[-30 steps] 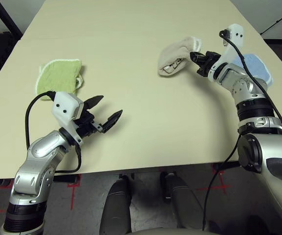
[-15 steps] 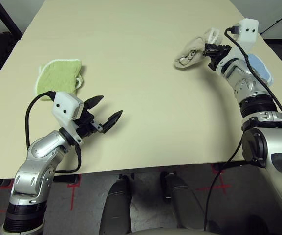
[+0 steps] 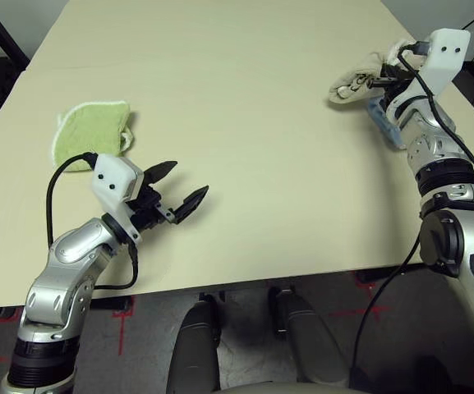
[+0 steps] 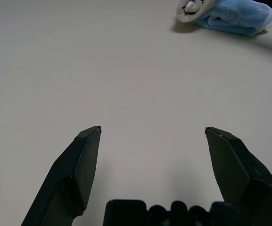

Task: Fold the towel and set it aside.

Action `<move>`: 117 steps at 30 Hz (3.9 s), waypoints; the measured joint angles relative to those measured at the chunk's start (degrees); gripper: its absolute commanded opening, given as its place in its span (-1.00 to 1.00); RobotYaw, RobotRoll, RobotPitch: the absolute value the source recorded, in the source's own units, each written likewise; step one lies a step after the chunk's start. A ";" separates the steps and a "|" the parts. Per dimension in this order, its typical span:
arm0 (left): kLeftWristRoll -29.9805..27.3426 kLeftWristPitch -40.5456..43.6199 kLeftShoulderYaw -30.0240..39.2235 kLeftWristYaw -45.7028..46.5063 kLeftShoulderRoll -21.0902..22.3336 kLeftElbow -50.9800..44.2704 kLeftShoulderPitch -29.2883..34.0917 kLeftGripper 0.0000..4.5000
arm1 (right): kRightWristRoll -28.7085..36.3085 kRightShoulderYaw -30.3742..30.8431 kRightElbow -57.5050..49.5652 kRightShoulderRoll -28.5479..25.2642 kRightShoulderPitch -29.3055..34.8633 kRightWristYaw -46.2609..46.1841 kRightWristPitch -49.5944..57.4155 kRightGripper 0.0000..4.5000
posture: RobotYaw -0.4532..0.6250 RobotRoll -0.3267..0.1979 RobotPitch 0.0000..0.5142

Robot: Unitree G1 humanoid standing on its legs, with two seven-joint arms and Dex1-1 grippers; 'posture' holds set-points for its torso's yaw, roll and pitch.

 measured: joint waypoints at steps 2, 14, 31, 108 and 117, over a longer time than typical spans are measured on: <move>0.02 -0.04 -0.19 -0.19 0.00 0.71 -0.01 1.00 | -0.06 0.00 0.82 -0.33 -0.72 -0.37 -0.80 -0.99 | -0.34 0.25 -0.15; 0.07 -0.48 -0.59 -0.75 0.05 1.22 0.02 1.00 | -1.20 -0.03 3.73 -1.91 -3.24 -3.48 -4.00 -0.99 | -0.33 0.25 -0.15; 0.06 -0.57 -0.56 -1.32 0.15 1.20 0.99 1.00 | -0.68 -0.28 -2.85 -1.78 8.27 -5.63 -3.07 -0.99 | -0.35 0.25 -0.10; 0.00 1.31 -2.35 -2.47 0.12 1.01 -0.49 1.00 | 13.91 3.38 -67.75 10.30 37.25 -2.44 42.49 0.98 | -0.40 0.25 0.04; 0.16 1.03 -2.21 -2.29 0.12 0.88 -0.27 1.00 | 6.68 6.97 -36.21 8.44 13.78 2.89 33.92 0.98 | -0.34 0.25 -0.01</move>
